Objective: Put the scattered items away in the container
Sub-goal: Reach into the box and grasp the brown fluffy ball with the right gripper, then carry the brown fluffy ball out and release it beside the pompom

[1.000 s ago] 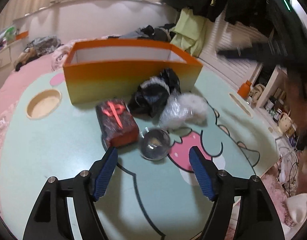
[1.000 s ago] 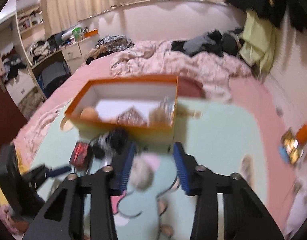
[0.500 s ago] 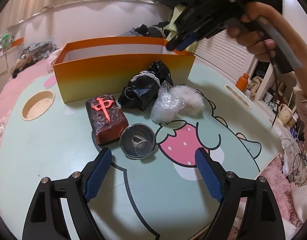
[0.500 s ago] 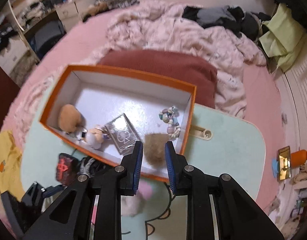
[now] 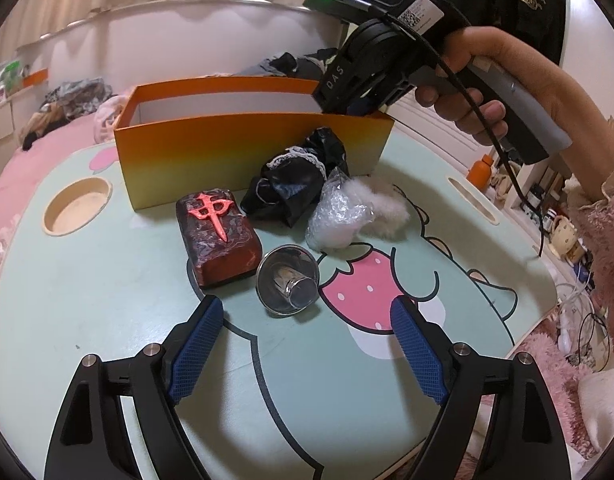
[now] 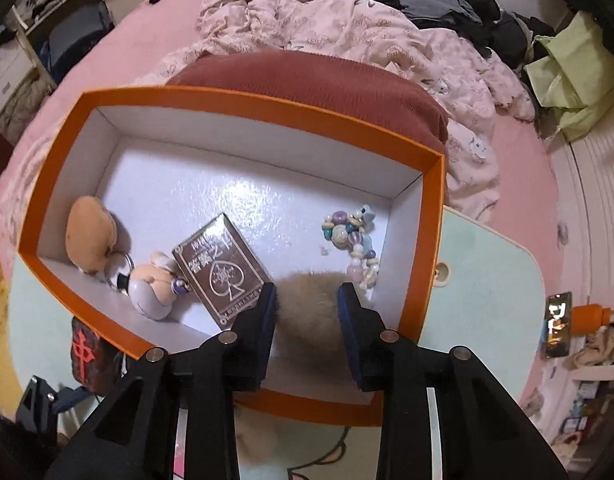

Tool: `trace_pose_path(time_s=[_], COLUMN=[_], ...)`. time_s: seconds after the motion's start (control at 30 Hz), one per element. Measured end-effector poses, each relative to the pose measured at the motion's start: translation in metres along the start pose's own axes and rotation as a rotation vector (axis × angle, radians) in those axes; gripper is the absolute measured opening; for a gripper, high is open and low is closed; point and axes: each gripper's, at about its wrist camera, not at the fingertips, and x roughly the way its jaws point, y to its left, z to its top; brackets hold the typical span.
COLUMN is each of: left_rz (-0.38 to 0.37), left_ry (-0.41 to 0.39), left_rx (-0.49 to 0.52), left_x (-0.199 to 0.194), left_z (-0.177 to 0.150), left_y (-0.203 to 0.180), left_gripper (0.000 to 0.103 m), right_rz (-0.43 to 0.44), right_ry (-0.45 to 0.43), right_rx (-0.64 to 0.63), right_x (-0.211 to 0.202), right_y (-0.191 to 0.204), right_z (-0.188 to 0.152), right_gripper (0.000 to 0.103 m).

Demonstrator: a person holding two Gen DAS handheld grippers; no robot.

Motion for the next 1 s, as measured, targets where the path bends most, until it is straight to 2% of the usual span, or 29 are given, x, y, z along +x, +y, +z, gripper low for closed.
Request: trace_pose_path(time_s=[0.03, 0.13, 0.3, 0.4, 0.5, 0.73, 0.8, 0.9, 1.0], left_rz=[-0.001, 0.0, 0.009, 0.009, 0.01, 0.028, 0.038, 0.033, 0.015], left_ry=[0.0, 0.0, 0.003, 0.004, 0.003, 0.01, 0.014, 0.012, 0.01], left_rx=[0.0, 0.001, 0.007, 0.008, 0.005, 0.015, 0.022, 0.012, -0.014], left_x=[0.0, 0.0, 0.001, 0.002, 0.002, 0.003, 0.003, 0.001, -0.001], left_z=[0.0, 0.0, 0.0, 0.0, 0.001, 0.0, 0.0, -0.001, 0.0], left_y=[0.0, 0.0, -0.001, -0.001, 0.0, -0.002, -0.002, 0.0, 0.006], left_gripper=[0.085, 0.085, 0.086, 0.086, 0.086, 0.088, 0.089, 0.089, 0.089], right_rz=[-0.003, 0.043, 0.082, 0.209, 0.287, 0.341, 0.39, 0.354, 0.369], right_ry=[-0.012, -0.046, -0.281, -0.37, -0.374, -0.27, -0.259, -0.25, -0.271], right_rx=[0.004, 0.042, 0.108, 0.14, 0.137, 0.249, 0.282, 0.282, 0.243], right_x=[-0.001, -0.008, -0.059, -0.09, -0.094, -0.053, -0.042, -0.033, -0.034], right_y=[-0.001, -0.005, -0.017, -0.022, -0.022, -0.033, -0.033, -0.027, -0.015], right_z=[-0.001, -0.002, -0.018, -0.052, -0.088, -0.138, -0.144, -0.146, -0.145], right_gripper=[0.022, 0.016, 0.015, 0.015, 0.015, 0.015, 0.015, 0.021, 0.024])
